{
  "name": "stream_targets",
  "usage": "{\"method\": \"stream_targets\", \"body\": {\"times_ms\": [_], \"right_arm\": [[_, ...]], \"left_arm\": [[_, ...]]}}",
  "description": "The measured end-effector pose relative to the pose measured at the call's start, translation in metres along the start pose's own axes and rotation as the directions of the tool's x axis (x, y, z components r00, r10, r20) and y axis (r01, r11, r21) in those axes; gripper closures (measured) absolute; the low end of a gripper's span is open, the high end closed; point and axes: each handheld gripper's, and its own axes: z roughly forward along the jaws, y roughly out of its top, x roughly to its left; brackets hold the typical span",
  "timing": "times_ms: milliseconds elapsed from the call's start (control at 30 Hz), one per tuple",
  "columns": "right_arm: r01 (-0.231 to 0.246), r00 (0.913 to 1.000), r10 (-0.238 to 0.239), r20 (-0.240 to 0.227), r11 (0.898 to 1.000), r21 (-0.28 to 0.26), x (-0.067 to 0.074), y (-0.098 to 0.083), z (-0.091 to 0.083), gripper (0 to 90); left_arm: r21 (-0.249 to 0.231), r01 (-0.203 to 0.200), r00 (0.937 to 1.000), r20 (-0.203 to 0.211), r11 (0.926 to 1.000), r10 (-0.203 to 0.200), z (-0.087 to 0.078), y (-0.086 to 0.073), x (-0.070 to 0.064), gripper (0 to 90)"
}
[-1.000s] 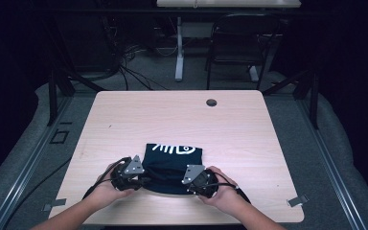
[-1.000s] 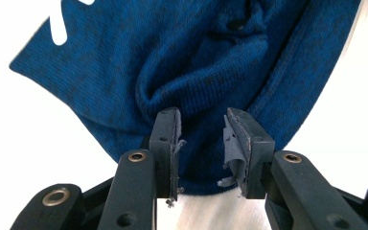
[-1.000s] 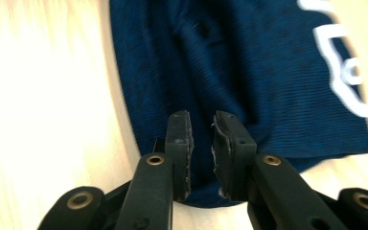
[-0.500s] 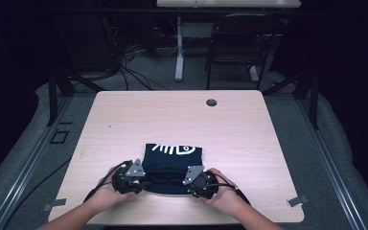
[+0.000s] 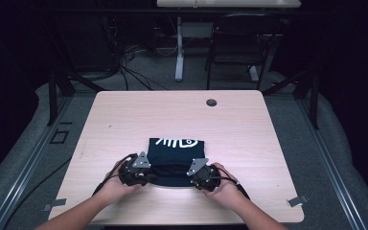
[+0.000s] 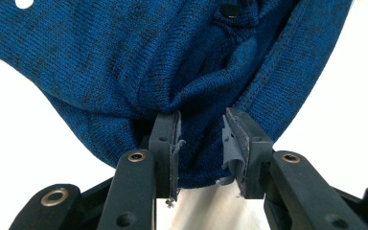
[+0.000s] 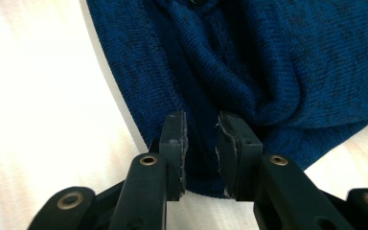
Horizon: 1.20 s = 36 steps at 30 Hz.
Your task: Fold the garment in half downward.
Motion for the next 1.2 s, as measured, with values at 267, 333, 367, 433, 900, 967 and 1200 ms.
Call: {"method": "stream_targets", "body": {"times_ms": [267,333,367,433,900,967,1200], "right_arm": [[-0.022,0.9989,0.022,0.041,1.0,0.004,-0.017,-0.001,0.004,72.4],[-0.033,0.9985,0.032,0.045,0.999,0.006,-0.021,-0.001,0.003,72.4],[-0.031,0.9984,0.03,0.048,0.999,0.013,-0.023,0.0,0.004,72.4],[-0.045,0.9976,0.044,0.053,0.999,0.007,-0.027,-0.001,0.005,72.3],[-0.066,0.9963,0.065,0.056,0.998,0.005,-0.035,-0.001,0.008,71.9],[-0.067,0.9961,0.067,0.057,0.998,0.002,-0.035,-0.001,0.008,71.9],[-0.066,0.9963,0.066,0.056,0.998,0.004,-0.036,-0.001,0.008,71.8]], "left_arm": [[-0.019,0.05,0.9987,-0.009,0.9986,-0.05,0.011,0.012,0.011,66.3],[-0.019,0.054,0.9984,-0.011,0.9983,-0.055,0.013,0.014,0.013,66.3],[-0.02,0.056,0.9983,-0.015,0.9982,-0.056,0.014,0.015,0.013,66.3],[-0.019,0.062,0.998,-0.015,0.9979,-0.062,0.015,0.016,0.015,66.3],[-0.033,0.077,0.9966,-0.025,0.9965,-0.078,0.018,0.018,0.018,65.9],[-0.033,0.079,0.9965,-0.025,0.9964,-0.079,0.019,0.018,0.018,65.9],[-0.032,0.079,0.9964,-0.026,0.9963,-0.08,0.018,0.018,0.018,65.5]]}}
